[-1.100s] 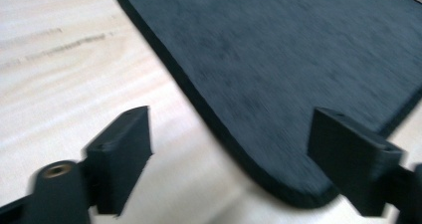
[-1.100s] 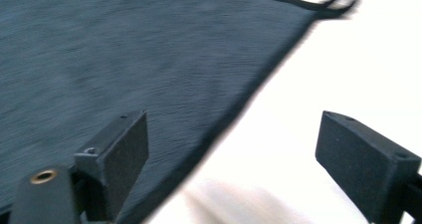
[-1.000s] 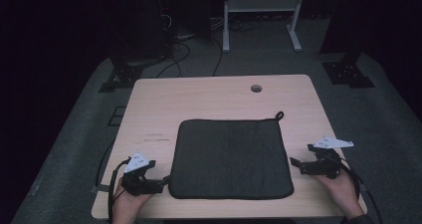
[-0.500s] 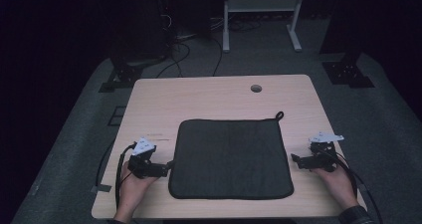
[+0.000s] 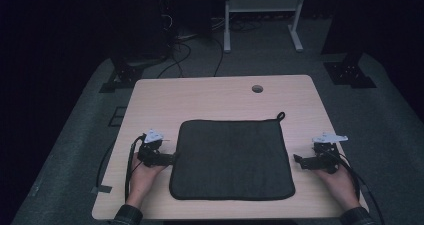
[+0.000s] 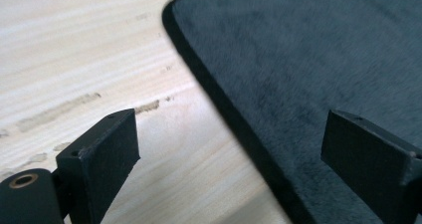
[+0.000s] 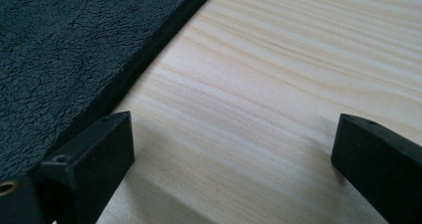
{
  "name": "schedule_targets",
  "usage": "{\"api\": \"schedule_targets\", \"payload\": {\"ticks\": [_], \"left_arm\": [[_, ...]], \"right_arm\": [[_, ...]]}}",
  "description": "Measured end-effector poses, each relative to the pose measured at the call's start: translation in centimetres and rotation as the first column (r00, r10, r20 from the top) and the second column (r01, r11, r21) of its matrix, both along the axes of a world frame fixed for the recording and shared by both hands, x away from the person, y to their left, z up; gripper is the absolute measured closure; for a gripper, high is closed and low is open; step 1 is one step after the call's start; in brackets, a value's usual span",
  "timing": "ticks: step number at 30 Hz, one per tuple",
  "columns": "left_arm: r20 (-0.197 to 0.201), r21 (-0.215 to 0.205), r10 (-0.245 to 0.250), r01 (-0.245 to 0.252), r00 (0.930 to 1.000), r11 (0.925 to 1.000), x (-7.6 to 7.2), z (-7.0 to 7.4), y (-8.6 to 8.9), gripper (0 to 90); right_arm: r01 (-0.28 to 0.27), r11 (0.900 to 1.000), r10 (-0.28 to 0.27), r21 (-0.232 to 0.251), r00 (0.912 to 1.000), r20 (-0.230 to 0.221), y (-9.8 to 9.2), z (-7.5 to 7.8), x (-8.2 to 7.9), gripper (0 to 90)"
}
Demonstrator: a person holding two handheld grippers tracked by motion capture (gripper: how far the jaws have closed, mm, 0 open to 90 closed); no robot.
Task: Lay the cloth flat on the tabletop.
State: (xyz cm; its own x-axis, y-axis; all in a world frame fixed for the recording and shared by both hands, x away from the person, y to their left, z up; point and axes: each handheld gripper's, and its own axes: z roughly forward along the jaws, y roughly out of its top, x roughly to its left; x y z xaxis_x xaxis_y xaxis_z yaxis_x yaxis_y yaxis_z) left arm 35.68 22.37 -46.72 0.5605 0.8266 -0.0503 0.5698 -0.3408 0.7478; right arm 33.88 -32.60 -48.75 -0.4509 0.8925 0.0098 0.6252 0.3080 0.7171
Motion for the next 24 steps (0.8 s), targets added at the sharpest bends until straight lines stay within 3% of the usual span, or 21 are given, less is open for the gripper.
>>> {"api": "schedule_targets", "payload": {"ticks": [11,16,18,24], "left_arm": [[0.007,0.039,0.022,-0.022,0.9997,0.999,1.1,-0.5,-0.6,7.4],[0.006,0.084,0.035,-0.035,0.9994,0.9959,1.4,-0.8,-0.8,8.0],[0.009,0.097,0.046,-0.047,0.9989,0.9942,1.4,-0.9,-0.7,12.5],[0.001,0.073,0.049,-0.049,0.9988,0.9961,1.3,-1.0,-0.4,17.0]], "right_arm": [[-0.001,1.0,0.001,0.0,1.0,0.0,0.0,0.0,0.0,2.4],[-0.001,1.0,0.001,0.0,1.0,0.0,0.0,0.0,0.0,2.4],[-0.002,1.0,0.002,0.001,1.0,0.0,0.0,0.0,0.0,2.4],[-0.004,1.0,0.004,0.001,1.0,-0.001,0.0,0.0,-0.1,2.4]]}}
